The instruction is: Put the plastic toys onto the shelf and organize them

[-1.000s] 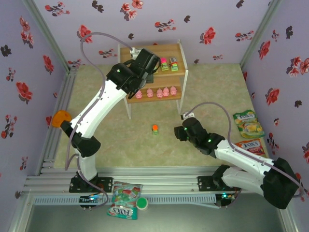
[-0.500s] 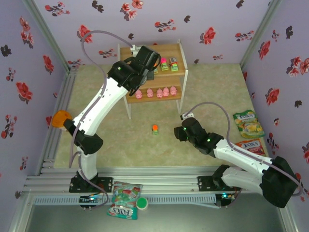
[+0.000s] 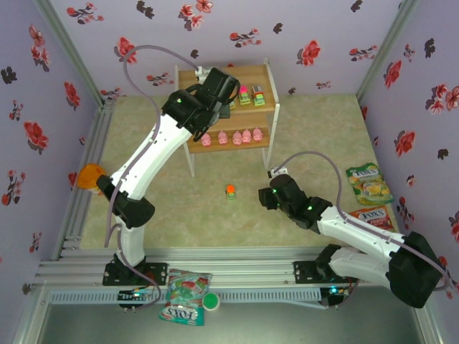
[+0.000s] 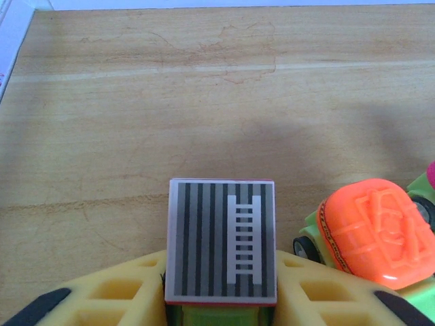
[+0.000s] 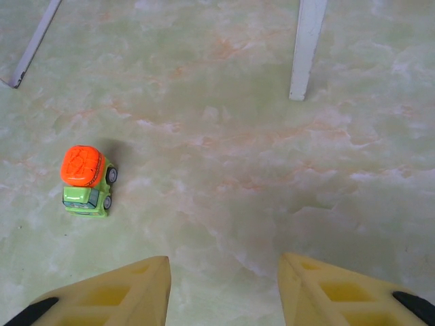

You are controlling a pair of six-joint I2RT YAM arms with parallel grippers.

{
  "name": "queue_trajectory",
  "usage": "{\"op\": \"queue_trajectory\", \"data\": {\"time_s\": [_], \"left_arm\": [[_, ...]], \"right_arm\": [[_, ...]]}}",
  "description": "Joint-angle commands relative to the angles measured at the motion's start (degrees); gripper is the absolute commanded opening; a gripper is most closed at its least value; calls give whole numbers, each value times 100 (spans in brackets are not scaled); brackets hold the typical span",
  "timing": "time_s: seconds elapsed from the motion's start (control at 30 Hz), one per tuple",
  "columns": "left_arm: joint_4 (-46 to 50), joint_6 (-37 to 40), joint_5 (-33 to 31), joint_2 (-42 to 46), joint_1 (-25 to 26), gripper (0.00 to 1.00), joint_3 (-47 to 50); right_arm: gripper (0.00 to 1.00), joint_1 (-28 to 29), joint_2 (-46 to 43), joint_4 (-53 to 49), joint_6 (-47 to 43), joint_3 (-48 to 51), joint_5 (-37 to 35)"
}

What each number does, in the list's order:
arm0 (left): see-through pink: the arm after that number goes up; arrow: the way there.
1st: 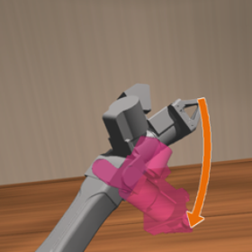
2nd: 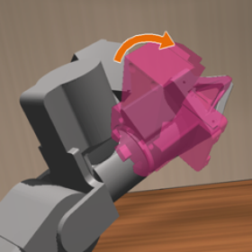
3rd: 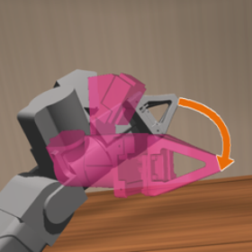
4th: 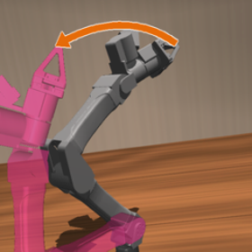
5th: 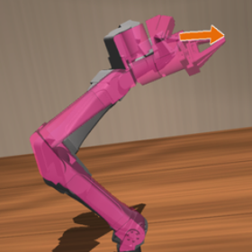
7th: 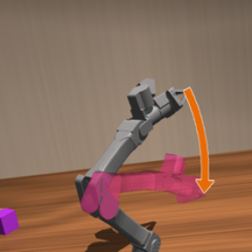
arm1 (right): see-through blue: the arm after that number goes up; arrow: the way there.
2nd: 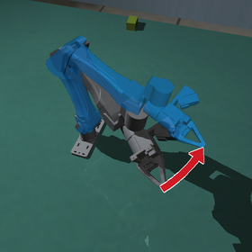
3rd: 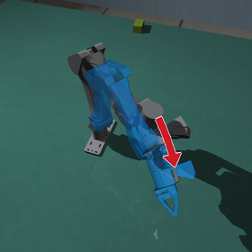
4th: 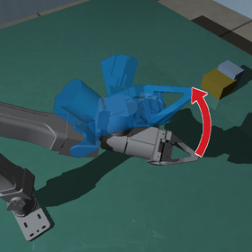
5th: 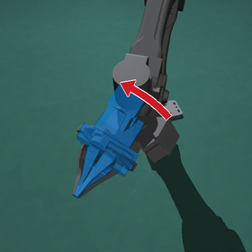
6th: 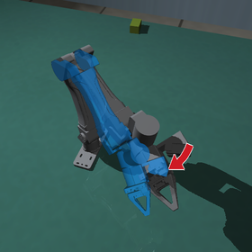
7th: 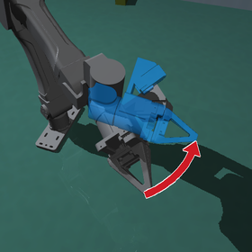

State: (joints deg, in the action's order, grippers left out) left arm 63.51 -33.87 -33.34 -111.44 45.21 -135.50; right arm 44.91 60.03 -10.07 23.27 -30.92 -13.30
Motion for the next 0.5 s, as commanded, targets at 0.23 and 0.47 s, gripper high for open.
{"op": "queue_trajectory", "data": {"time_s": [0.23,0.47], "left_arm": [[-31,64,12,20,-41,43,-159],[-73,82,12,104,-47,45,-160]], "right_arm": [[48,41,20,128,-94,-64,-91],[48,38,14,128,-94,-66,-75]]}}
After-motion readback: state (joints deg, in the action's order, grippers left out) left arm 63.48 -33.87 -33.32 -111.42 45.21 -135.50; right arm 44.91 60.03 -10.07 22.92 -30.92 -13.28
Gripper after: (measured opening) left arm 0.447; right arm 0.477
